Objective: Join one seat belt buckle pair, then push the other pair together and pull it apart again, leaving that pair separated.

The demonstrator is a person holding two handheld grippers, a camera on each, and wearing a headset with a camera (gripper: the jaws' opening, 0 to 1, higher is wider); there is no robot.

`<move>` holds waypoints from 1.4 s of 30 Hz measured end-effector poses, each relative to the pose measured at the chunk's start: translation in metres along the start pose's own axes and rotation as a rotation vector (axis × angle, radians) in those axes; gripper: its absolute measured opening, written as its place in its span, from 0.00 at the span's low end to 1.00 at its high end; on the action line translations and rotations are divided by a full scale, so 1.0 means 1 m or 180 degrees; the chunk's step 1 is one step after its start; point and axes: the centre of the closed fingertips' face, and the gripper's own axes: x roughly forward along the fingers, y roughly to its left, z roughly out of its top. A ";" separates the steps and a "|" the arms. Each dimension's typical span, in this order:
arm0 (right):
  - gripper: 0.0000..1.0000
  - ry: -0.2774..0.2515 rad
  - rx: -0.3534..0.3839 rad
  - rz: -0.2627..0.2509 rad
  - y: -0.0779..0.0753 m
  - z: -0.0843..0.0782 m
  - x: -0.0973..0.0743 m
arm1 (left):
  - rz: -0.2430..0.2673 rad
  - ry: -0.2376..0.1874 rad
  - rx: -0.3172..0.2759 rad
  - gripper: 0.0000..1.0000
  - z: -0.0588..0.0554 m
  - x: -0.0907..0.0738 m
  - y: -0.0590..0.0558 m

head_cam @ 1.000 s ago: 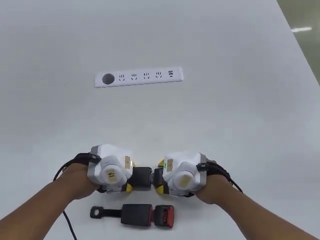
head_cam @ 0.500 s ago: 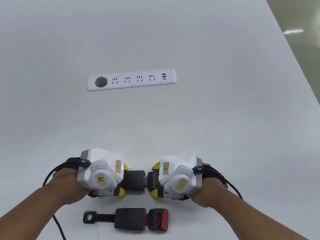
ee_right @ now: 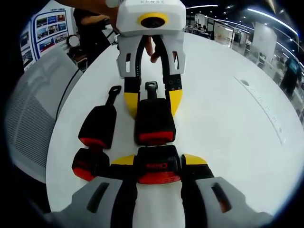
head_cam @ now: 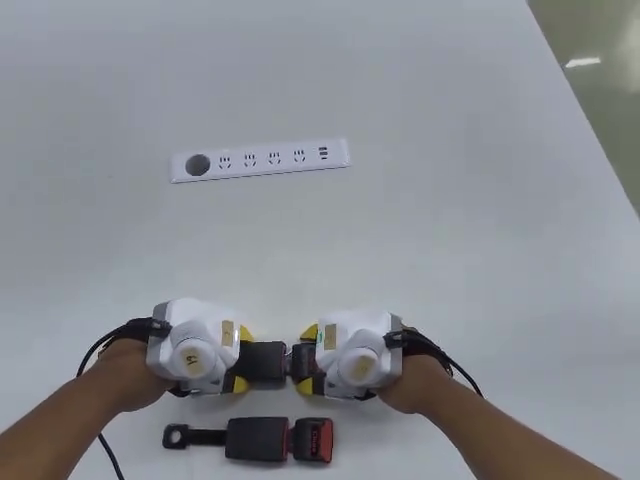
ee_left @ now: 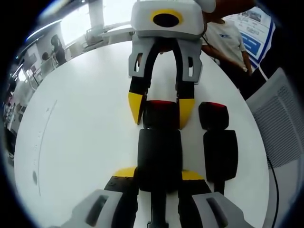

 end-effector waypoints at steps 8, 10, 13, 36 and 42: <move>0.33 -0.0012 -0.0020 0.0024 0.000 -0.002 0.002 | -0.0019 -0.0057 -0.0008 0.32 -0.001 0.000 0.000; 0.33 -0.0019 -0.0018 0.0030 0.000 -0.001 0.000 | -0.0019 -0.0068 -0.0018 0.32 -0.001 0.000 0.000; 0.33 -0.0007 -0.0039 0.0035 0.001 -0.001 0.000 | -0.0020 -0.0073 -0.0015 0.32 0.001 -0.001 -0.001; 0.33 -0.0013 -0.0035 0.0004 -0.006 -0.014 -0.013 | -0.0003 -0.0102 -0.0113 0.32 0.004 -0.002 0.004; 0.34 0.0012 -0.0028 -0.0007 -0.007 -0.022 -0.021 | -0.0020 -0.0065 -0.0042 0.32 0.000 0.000 0.004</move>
